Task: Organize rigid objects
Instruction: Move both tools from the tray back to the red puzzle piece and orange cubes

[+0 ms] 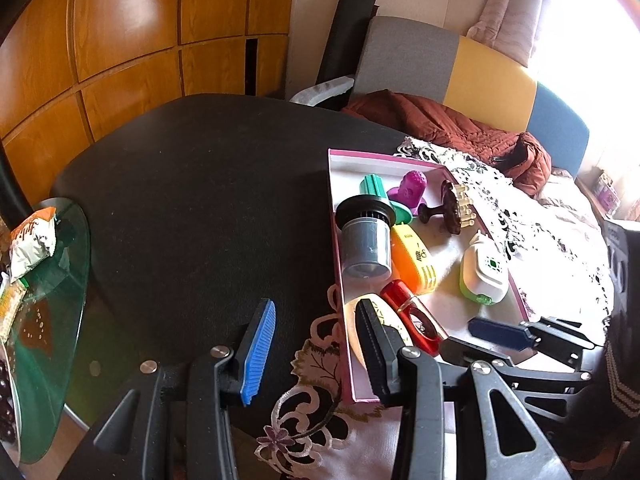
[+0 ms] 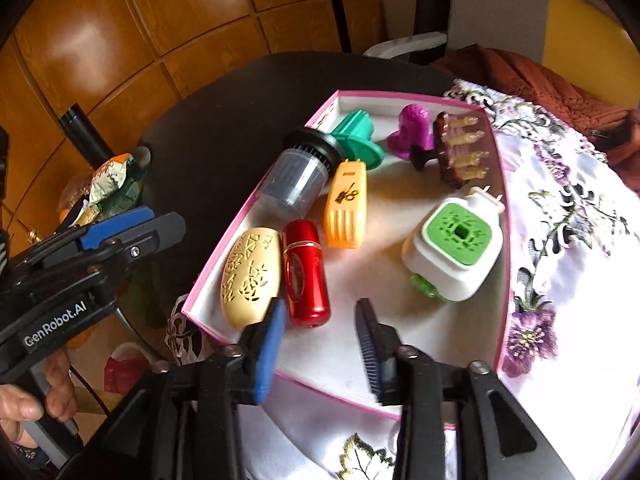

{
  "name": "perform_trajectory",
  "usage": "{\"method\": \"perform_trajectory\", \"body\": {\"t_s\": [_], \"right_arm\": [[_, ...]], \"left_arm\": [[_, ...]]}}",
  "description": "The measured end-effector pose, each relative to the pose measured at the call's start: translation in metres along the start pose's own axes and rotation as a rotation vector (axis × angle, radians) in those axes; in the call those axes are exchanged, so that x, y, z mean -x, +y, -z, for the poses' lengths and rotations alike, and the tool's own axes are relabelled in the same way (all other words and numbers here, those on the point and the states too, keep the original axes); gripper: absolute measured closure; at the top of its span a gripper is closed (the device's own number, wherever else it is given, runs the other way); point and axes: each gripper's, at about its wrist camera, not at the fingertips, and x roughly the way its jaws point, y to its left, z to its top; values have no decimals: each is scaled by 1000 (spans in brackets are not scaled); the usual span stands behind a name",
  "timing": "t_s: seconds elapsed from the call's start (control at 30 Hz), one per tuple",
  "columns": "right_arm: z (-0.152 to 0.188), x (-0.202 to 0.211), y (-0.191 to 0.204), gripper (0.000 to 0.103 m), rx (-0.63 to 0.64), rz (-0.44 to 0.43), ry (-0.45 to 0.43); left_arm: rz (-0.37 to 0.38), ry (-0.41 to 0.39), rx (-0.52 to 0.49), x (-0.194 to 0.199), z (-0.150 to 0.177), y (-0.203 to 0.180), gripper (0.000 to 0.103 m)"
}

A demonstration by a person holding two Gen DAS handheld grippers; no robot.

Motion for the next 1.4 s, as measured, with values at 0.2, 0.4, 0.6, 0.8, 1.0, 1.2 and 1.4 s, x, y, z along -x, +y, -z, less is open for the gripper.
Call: {"method": "perform_trajectory", "body": {"t_s": [0.2,0.4,0.6,0.8,1.0,1.2,1.4], "right_arm": [[5,23,-4,45,-12,50,-72],[8,48,-18,38,-47,92,-141],[14,69,-36,31,-84,141,-178],[21,93,-66,26,-132,202,-202],[31,123,-110,22,-187,302,-224],[49,156,-165,18,-267,432,-236],[81,193,-228,17,-400,580,-261]], "left_arm": [[2,-13,-17,6,1,-4,61],[5,-19,-40,10,2,-12,61],[12,-25,-65,14,2,-20,61],[23,-30,-93,18,1,-31,61],[43,-31,-133,20,-1,-46,61],[61,-29,-186,21,1,-63,61],[84,-24,-247,22,1,-85,61]]}}
